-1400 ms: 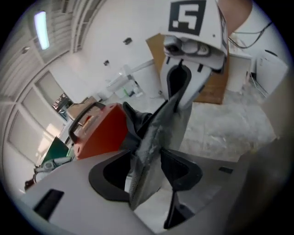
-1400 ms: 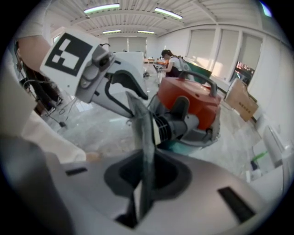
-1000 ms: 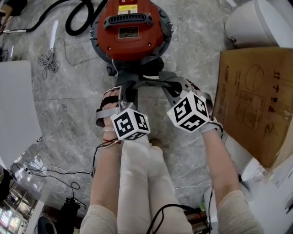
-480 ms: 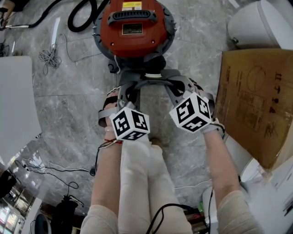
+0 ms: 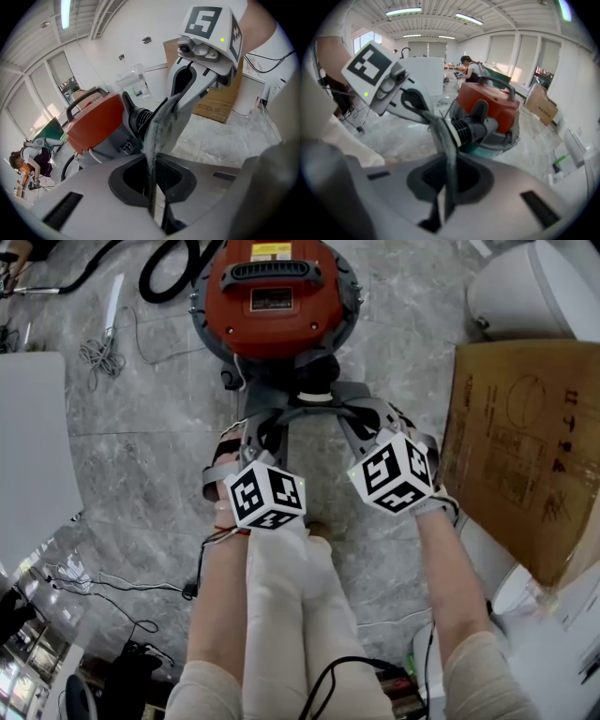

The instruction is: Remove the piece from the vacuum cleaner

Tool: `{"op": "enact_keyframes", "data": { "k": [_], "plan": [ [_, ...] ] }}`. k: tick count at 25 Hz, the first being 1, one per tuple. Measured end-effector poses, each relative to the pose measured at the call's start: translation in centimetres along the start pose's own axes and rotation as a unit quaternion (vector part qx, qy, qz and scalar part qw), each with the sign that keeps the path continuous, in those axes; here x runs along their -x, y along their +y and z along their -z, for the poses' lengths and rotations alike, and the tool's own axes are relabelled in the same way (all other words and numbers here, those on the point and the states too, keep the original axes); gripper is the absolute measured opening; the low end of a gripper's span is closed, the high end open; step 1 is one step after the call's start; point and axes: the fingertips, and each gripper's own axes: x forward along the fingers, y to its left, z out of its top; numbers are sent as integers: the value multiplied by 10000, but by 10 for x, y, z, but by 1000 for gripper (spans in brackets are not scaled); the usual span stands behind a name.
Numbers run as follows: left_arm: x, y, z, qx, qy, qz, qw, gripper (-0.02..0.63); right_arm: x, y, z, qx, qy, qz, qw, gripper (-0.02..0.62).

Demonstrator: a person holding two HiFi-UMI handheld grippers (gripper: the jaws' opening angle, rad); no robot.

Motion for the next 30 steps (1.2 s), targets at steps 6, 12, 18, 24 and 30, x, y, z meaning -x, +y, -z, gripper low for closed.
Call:
{"op": "enact_keyframes", "data": {
  "k": [6,12,18,24,30],
  "plan": [
    [7,2,-4,17,-4,-64,10000,32,4,1,-4,269,-9,153,9995,23],
    [4,-8,2,165,2,56,9998,32,3,6,2,9,-18,96,10000,23],
    [20,-13,6,498,-55,-1,9987,32,10,22,0,106,-42,88,9999,23],
    [24,-28,16,450,11,37,9990,32,12,37,8,-55,-39,64,10000,23],
    [29,-28,18,564,1,-22,9984,32,14,45,7,-128,-96,120,9998,22]
  ]
}}
